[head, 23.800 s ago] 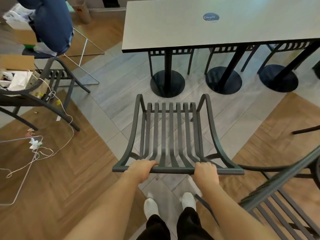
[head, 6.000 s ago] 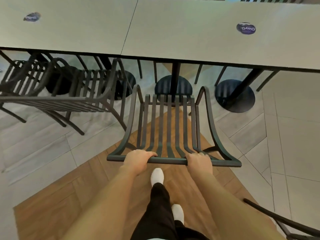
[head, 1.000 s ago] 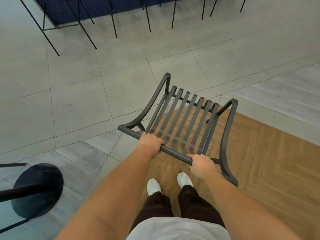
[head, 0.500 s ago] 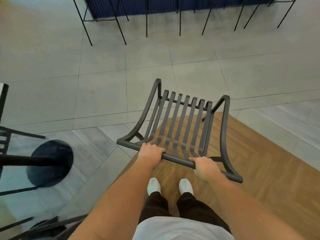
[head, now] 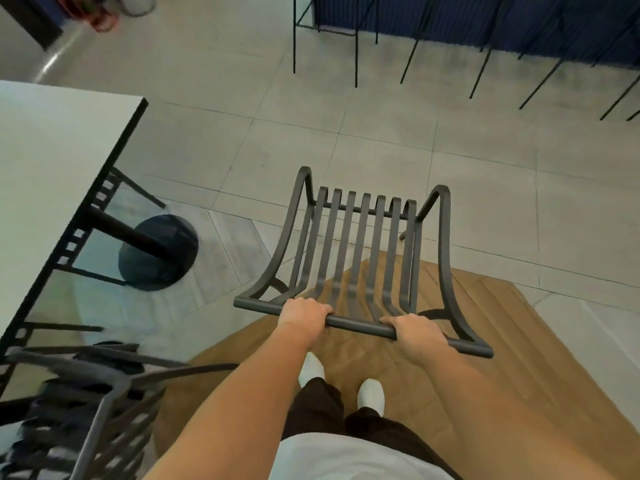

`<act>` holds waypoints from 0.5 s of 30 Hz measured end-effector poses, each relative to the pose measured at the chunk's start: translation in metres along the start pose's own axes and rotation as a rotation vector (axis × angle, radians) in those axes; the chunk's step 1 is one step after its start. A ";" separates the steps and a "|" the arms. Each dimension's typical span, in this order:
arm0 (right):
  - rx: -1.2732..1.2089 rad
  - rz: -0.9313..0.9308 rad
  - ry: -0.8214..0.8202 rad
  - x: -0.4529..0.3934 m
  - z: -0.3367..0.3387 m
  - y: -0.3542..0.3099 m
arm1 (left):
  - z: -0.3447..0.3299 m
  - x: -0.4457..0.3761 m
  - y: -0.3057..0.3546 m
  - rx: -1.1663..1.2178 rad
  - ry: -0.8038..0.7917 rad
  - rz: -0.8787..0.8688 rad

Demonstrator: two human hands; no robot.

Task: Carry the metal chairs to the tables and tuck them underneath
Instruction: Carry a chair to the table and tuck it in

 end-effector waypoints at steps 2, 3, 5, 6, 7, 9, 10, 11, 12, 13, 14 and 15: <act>0.031 0.034 0.007 -0.008 0.006 -0.004 | -0.004 0.004 -0.005 0.044 -0.002 0.033; 0.048 0.046 0.009 -0.013 0.009 -0.006 | -0.006 0.004 -0.008 0.060 0.000 0.046; 0.084 0.072 -0.003 -0.021 0.018 -0.010 | -0.009 0.005 -0.013 0.091 0.001 0.063; 0.106 0.091 -0.005 -0.024 0.022 -0.013 | -0.012 0.005 -0.015 0.101 -0.007 0.072; 0.131 0.110 0.001 -0.028 0.027 -0.016 | -0.015 0.004 -0.017 0.102 -0.017 0.083; 0.162 0.134 0.007 -0.036 0.035 -0.021 | -0.017 0.003 -0.021 0.104 -0.032 0.104; 0.175 0.147 0.009 -0.041 0.040 -0.022 | -0.018 0.003 -0.022 0.108 -0.034 0.116; 0.189 0.165 0.005 -0.048 0.042 -0.023 | -0.018 0.002 -0.023 0.112 -0.034 0.128; 0.201 0.186 -0.005 -0.053 0.046 -0.023 | -0.019 0.001 -0.022 0.119 -0.036 0.142; 0.214 0.212 -0.013 -0.059 0.049 -0.023 | -0.018 0.001 -0.022 0.128 -0.040 0.159; 0.232 0.242 -0.023 -0.065 0.054 -0.024 | -0.017 0.001 -0.022 0.140 -0.043 0.179; 0.253 0.274 -0.031 -0.071 0.059 -0.025 | -0.016 0.000 -0.022 0.160 -0.044 0.199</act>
Point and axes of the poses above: each hand's wrist, its own x-axis away from the middle knuckle, its own z-axis out of the back of the hand, y = z × x, the point moved 9 cm from there along -x, towards the middle knuckle, and after that the axes turned 1 degree about -y, right-handed, at the moved point
